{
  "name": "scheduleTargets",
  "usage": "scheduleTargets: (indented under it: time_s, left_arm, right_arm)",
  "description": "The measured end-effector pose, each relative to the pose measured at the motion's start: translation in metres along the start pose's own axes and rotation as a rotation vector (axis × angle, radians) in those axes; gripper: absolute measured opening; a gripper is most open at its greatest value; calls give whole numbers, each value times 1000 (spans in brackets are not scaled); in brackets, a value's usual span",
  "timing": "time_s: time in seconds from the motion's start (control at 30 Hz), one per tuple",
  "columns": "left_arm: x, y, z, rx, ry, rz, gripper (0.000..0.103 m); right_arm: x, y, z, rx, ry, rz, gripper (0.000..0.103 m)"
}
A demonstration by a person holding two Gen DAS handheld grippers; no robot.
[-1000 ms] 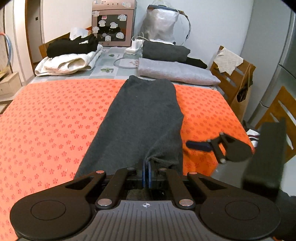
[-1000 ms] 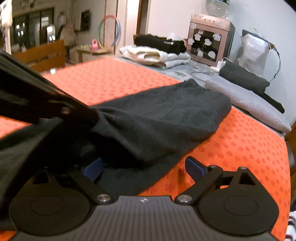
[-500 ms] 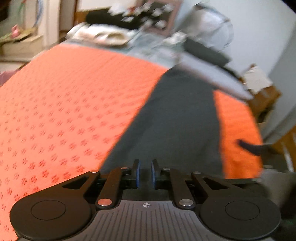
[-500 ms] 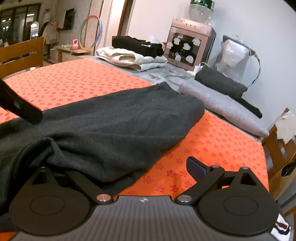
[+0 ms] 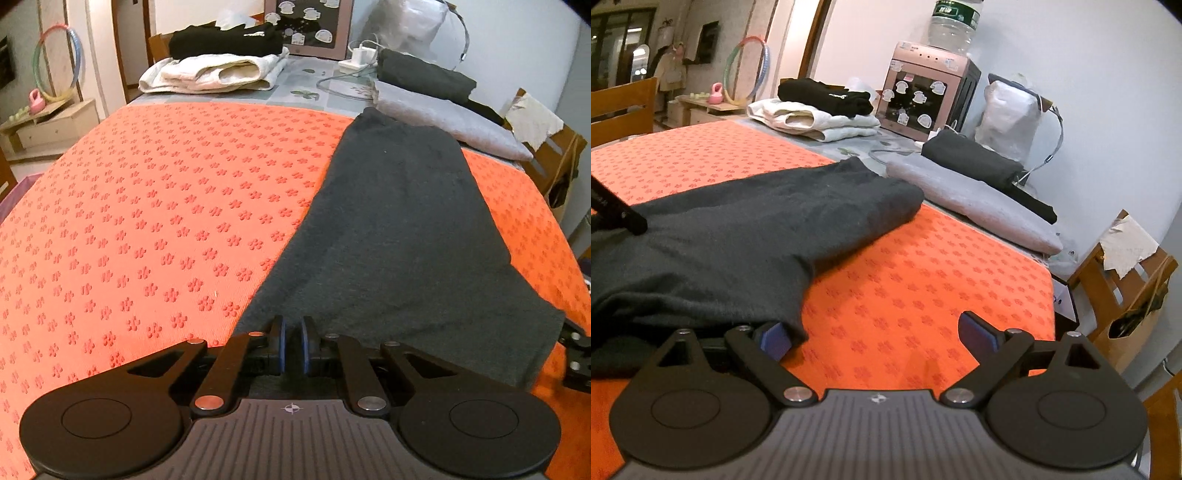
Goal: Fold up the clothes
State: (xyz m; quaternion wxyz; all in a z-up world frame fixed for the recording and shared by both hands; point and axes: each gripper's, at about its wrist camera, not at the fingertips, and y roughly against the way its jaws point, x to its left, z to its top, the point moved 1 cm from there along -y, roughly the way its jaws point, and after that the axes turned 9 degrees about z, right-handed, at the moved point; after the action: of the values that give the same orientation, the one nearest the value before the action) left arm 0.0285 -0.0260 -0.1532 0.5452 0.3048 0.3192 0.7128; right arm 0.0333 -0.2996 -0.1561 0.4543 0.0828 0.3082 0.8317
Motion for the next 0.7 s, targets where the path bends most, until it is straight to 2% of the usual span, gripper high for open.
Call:
scheduleTargets:
  time_s: [0.43,0.53,0.7]
  left_arm:
    - [-3,-3,1,-21,-61,5,13]
    - [-3,-4,1,-27,-66,6,13]
    - [-3,-4,1,-34,-68,2,13]
  right_arm:
    - [-13,25,-11,-11,18,77,95]
    - [-20,32,-13,-7,9,58,91]
    - [-57,43,-26,41,-67,1,90]
